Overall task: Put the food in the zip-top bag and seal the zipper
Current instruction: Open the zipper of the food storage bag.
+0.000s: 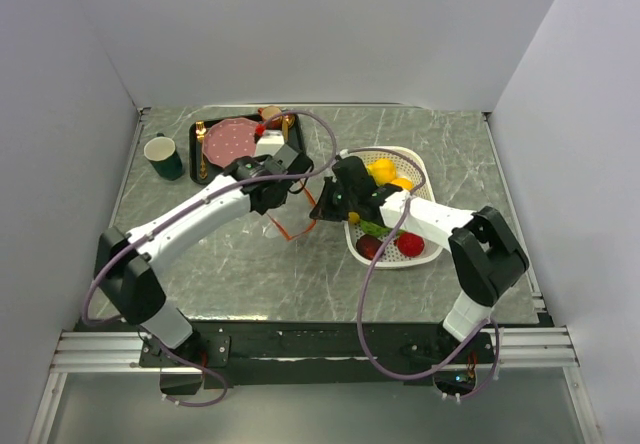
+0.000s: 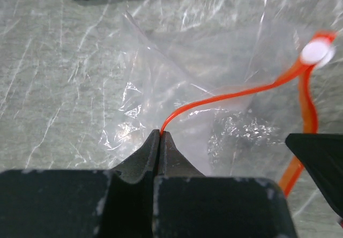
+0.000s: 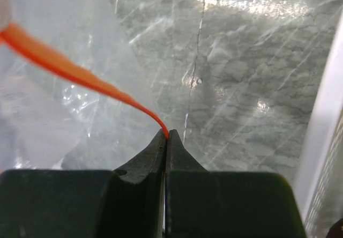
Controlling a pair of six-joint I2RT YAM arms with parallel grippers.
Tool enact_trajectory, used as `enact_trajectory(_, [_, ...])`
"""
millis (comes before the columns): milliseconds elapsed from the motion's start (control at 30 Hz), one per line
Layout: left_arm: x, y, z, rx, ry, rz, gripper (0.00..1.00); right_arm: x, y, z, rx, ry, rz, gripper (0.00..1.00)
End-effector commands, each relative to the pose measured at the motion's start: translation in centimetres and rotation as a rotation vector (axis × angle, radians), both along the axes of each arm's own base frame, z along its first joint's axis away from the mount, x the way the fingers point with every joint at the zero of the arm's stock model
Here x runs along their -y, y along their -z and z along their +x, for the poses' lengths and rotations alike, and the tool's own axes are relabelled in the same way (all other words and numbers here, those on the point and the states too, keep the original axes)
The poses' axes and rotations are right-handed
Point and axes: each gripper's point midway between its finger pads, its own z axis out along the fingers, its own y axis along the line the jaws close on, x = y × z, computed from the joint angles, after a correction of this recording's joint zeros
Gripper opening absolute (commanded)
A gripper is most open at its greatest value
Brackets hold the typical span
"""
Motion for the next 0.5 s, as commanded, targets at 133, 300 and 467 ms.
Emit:
enact_trajectory(133, [-1.5,-5.3,-0.9,0.145,-0.035,-0.122,0.01,0.2,0.5,1.7,-0.010,0.066,-0.016,0.00])
enact_trajectory(300, [0.1,-4.5,-0.8,0.110,0.025,-0.156,0.01,-0.4,-0.8,2.3,0.027,0.028,0.004,0.03])
enact_trajectory(467, [1.1,-2.5,-0.7,0.068,0.049,-0.164,0.01,0.1,-5.3,2.5,0.146,0.018,0.048,0.51])
